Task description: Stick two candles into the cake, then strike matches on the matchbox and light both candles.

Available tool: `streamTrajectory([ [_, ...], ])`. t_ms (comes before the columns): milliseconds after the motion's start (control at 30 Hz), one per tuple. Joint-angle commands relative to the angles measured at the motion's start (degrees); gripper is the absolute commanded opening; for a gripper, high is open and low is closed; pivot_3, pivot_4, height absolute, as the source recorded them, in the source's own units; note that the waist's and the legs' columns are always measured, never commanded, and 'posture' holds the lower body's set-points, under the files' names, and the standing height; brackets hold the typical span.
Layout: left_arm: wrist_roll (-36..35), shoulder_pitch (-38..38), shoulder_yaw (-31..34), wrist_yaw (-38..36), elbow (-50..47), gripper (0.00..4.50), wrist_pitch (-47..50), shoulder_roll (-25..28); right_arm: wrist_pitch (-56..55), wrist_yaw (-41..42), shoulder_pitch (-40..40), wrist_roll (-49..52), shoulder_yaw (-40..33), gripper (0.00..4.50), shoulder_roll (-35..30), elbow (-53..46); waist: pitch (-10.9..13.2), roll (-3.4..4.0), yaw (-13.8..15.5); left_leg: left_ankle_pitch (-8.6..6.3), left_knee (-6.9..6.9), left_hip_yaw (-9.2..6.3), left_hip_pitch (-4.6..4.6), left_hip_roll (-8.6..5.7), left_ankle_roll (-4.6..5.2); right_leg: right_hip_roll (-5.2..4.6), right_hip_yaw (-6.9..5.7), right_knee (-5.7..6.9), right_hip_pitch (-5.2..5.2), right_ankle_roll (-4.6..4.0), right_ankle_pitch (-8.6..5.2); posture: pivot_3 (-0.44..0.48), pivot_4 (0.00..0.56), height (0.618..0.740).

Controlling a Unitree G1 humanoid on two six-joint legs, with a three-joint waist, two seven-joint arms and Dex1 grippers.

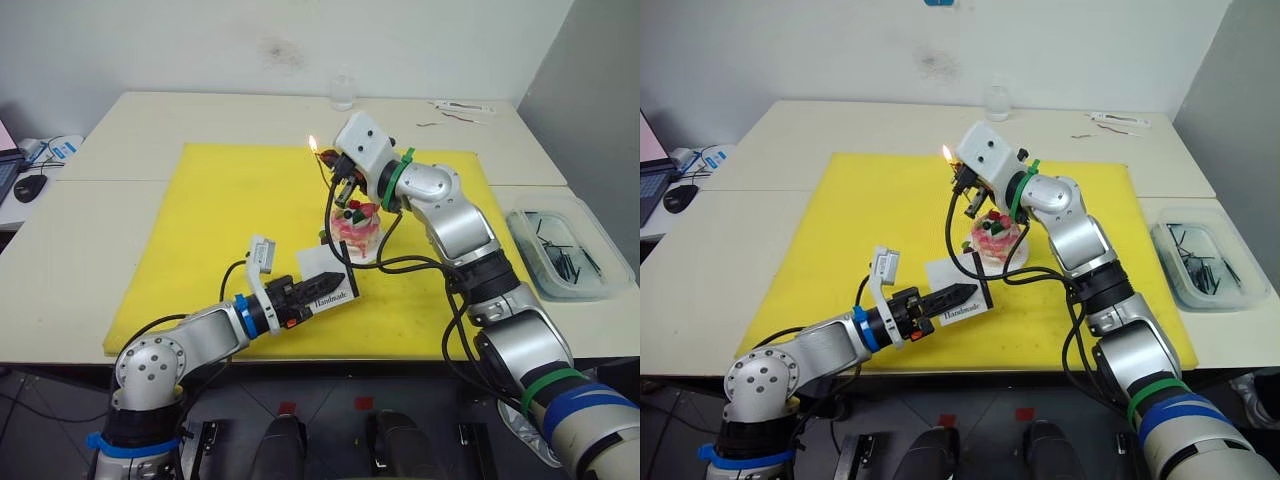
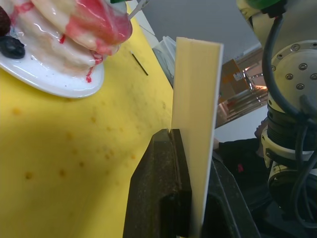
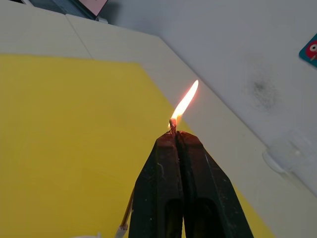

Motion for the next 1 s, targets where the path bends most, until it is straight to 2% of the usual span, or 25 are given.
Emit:
streamTrajectory([
  [33,-0.89,-1.05,-0.10,-0.86,-1.19,0.00,-0.84,0.10,1.98,-0.12,-0.18,0.82,-1.73,0.03,-0.35,-6.04,0.00,0.00,0.00,0.00,0.00,0.00,0.00,0.00,0.00,0.00,0.00,0.00,0.00,0.00,0.00,0.000,0.150,0.740],
  [300,-0.31,-1.27,-0.67,-1.69,-0.78,0.00,-0.68,0.33,6.00,-0.10,1.68,1.66,-3.12,0.03,-1.36,-11.91,0.00,0.00,0.01,0.00,0.01,0.00,0.00,0.00,0.00,0.00,0.00,0.00,0.00,-0.13,-0.08,0.000,0.150,0.740],
  [400,-0.27,-1.36,-0.75,-2.24,-0.58,0.00,-0.30,0.81,9.82,1.11,2.70,3.46,-4.84,0.03,-2.81,-17.67,0.00,0.00,0.06,0.00,0.00,-0.01,-0.01,0.00,0.00,0.00,-0.01,0.00,0.00,-0.12,-0.07,0.000,0.150,0.740],
  [600,0.73,-1.57,-1.64,-4.19,-0.57,0.00,0.04,1.95,17.21,7.05,8.42,12.89,-11.63,0.03,-10.33,-34.63,0.00,0.00,0.20,0.00,-0.04,-0.04,-0.03,0.00,0.00,-0.01,-0.04,-0.03,-0.01,-0.10,-0.07,0.000,0.150,0.740],
  [700,1.02,-1.66,-2.07,-4.91,-0.50,0.00,0.05,2.00,18.72,7.84,11.71,16.08,-16.11,0.03,-14.59,-38.90,0.00,0.00,0.19,0.00,-0.02,-0.02,-0.03,-0.02,0.00,-0.03,-0.02,-0.07,0.01,-0.22,-0.15,0.000,0.150,0.740],
  [833,1.84,-2.14,-3.05,-6.16,0.28,0.00,-0.05,1.66,20.95,3.55,21.20,12.90,-25.53,0.03,-23.74,-36.77,0.00,-0.01,0.54,0.00,0.04,-0.02,0.01,-0.04,0.00,-0.06,-0.04,-0.10,0.10,-0.24,-0.16,0.000,0.150,0.740],
  [1000,3.37,-3.24,-4.41,-7.90,1.45,0.00,-0.04,0.98,21.37,-6.51,29.76,8.58,-33.38,0.03,-26.67,-27.89,0.00,0.00,0.10,0.00,0.04,0.13,0.03,-0.11,0.00,-0.18,0.02,-0.12,0.07,-0.24,-0.16,0.000,0.150,0.740],
])
